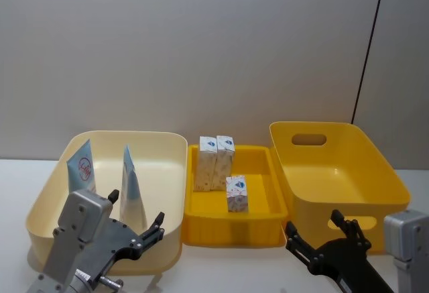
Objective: Bimanual collaborative sorting of washing and personal care products
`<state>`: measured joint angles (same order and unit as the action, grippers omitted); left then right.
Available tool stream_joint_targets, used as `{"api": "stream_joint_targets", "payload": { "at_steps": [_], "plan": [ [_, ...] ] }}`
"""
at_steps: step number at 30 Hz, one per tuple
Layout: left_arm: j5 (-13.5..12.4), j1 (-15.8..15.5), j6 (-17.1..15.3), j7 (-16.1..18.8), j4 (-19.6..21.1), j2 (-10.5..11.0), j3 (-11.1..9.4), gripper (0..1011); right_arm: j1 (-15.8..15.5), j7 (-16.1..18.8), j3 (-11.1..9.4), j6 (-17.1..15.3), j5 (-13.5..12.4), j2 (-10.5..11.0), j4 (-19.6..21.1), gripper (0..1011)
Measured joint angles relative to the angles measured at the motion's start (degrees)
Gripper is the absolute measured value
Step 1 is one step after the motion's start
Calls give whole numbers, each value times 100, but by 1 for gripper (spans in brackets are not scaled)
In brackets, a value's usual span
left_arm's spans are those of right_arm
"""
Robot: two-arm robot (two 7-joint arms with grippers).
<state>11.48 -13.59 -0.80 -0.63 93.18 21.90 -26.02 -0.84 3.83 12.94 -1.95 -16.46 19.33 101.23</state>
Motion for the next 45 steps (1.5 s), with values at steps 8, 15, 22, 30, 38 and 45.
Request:
{"api": "stream_joint_targets", "payload": {
  "at_steps": [8, 15, 22, 30, 38, 45],
  "plan": [
    [0, 0, 0, 0, 0, 0, 0, 1003, 0, 0, 0, 0, 0, 0, 0, 1001],
    [0, 0, 0, 0, 0, 0, 0, 1003, 0, 0, 0, 0, 0, 0, 0, 1001],
    [0, 0, 0, 0, 0, 0, 0, 1003, 0, 0, 0, 0, 0, 0, 0, 1001],
    [0, 0, 0, 0, 0, -1, 0, 1003, 0, 0, 0, 0, 0, 0, 0, 1001],
    [0, 0, 0, 0, 0, 0, 0, 1002, 0, 0, 0, 0, 0, 0, 0, 1001],
    [0, 0, 0, 0, 0, 0, 0, 1003, 0, 0, 0, 0, 0, 0, 0, 1001]
  ]
}}
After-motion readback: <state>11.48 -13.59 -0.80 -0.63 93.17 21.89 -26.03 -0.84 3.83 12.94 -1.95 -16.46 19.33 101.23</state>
